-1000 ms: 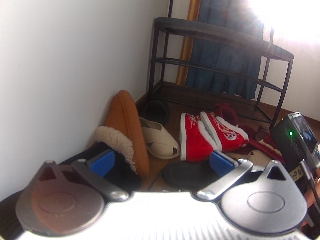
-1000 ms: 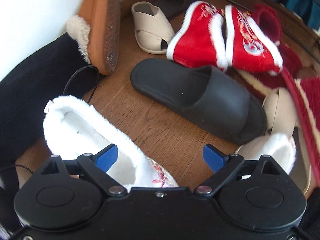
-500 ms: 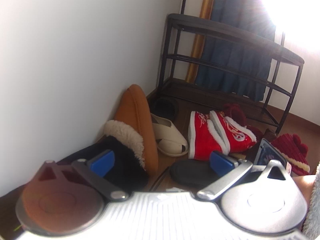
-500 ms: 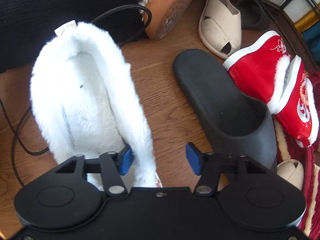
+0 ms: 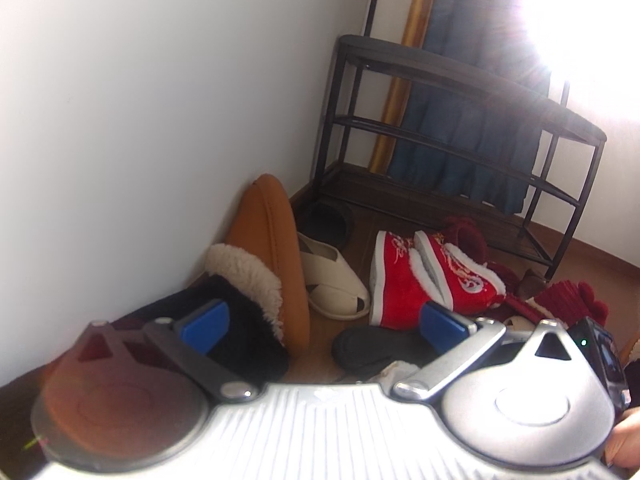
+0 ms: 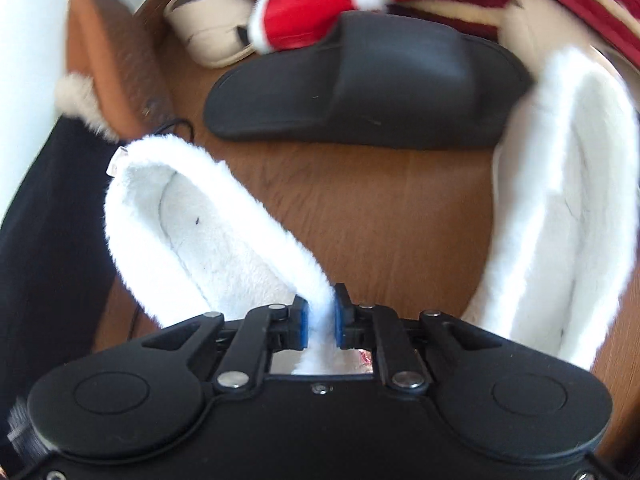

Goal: Organize scattered shoes
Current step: 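Set the slipper beside the other cream slipper, open right tool, then push the two cream slippers together with the right tool fingers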

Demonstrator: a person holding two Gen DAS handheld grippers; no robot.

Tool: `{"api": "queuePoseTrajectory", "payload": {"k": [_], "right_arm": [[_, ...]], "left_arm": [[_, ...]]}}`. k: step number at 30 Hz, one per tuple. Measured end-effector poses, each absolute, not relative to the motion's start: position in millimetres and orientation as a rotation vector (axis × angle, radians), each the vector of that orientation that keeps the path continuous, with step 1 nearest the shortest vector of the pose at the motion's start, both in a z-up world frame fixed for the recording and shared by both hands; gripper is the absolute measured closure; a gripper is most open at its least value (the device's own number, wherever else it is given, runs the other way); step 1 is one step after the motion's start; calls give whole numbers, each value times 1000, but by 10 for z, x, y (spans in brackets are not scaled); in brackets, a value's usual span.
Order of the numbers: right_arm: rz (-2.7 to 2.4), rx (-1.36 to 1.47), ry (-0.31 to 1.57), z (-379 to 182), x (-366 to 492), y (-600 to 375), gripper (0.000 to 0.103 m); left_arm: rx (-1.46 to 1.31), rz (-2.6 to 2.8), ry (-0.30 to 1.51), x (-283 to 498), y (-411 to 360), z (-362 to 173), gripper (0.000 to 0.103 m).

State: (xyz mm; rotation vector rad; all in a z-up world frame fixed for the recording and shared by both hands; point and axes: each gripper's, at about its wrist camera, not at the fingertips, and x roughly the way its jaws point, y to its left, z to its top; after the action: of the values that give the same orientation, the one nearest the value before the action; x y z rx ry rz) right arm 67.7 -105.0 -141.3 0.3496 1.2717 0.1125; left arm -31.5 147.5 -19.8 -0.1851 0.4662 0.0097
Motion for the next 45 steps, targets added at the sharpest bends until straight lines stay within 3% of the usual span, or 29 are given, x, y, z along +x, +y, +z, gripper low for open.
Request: {"api": "queuePoseTrajectory", "payload": {"k": [6, 18, 20, 23, 25, 30, 39, 41, 42, 44, 45], "right_arm": [[-30, 608, 1184, -1474, 320, -1343, 91], [-144, 689, 1113, -1525, 103, -1599, 91], [-141, 707, 1122, -1540, 62, -1626, 87], [-67, 694, 1139, -1474, 66, -1644, 63], [-11, 683, 1103, -1322, 37, -1670, 31], [44, 385, 955, -822, 53, -1735, 8], [101, -40, 975, -1307, 150, -1379, 10], [106, -138, 976, -1408, 149, -1257, 25], [112, -167, 986, -1450, 168, -1216, 44], [133, -141, 1000, -1482, 176, -1175, 60], [126, -122, 1002, -1486, 200, -1159, 60]], "left_arm": [[-160, -85, 464, -318, 1277, -186, 1], [-55, -236, 445, -383, 656, -315, 1], [-57, -229, 445, -370, 652, -315, 1], [-74, -206, 455, -341, 681, -315, 1], [-89, -189, 455, -325, 712, -299, 1], [-90, -178, 436, -318, 693, -246, 1], [-70, -194, 426, -328, 650, -236, 1], [-78, -189, 429, -314, 665, -238, 1], [-81, -187, 430, -306, 674, -238, 1], [-85, -183, 431, -297, 688, -239, 1], [-86, -182, 431, -294, 695, -241, 1]]}}
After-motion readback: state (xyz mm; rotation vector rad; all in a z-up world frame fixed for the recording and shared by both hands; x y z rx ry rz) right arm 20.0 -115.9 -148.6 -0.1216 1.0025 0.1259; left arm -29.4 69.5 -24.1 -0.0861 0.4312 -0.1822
